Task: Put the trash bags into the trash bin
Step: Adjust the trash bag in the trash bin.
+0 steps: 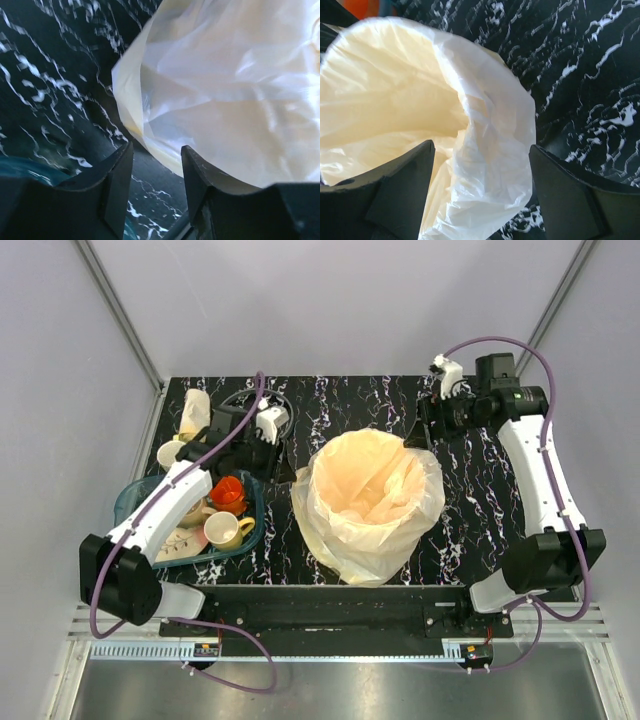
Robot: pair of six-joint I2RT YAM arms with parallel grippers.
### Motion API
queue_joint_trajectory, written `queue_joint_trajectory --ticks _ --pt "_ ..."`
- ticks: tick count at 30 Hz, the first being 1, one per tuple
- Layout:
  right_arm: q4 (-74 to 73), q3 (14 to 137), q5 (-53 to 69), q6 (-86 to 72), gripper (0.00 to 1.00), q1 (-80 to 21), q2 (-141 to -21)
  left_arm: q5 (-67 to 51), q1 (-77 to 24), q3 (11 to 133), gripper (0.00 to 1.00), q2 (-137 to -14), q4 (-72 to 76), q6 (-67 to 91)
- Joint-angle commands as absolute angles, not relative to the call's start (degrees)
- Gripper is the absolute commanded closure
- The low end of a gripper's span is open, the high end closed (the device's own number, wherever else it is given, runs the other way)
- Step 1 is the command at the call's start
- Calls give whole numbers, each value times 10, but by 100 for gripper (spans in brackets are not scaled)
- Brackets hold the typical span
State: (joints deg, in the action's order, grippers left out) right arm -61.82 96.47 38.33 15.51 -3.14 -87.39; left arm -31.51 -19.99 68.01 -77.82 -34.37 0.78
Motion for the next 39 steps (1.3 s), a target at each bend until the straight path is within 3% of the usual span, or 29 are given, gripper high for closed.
queue_joint_trajectory --ticks 1,9,13,17,20,21,26,32,39 --pt "-655 984 285 192 16 -79 -854 -301 -200 622 54 -745 -277 96" --pt "-639 1015 228 218 15 -116 -853 -331 -200 572 59 -758 -250 120" --pt "-685 1155 305 162 16 -118 -880 -335 -197 562 60 -754 -226 138" --pt "-665 1181 348 29 19 -192 -888 -335 -198 555 60 -757 -206 150" --pt "-636 1177 282 -39 24 -292 -900 -335 -194 548 59 -757 -193 163" --pt "-628 1173 200 -50 24 -323 -903 -334 -193 547 59 -754 -190 164" --pt "-610 1165 27 -81 21 -465 -922 -328 -191 541 57 -744 -188 163" --pt "-611 1148 -21 -76 22 -535 -947 -317 -191 539 55 -740 -184 168" --pt "-608 1128 -20 -81 34 -544 -978 -321 -188 537 55 -750 -158 178"
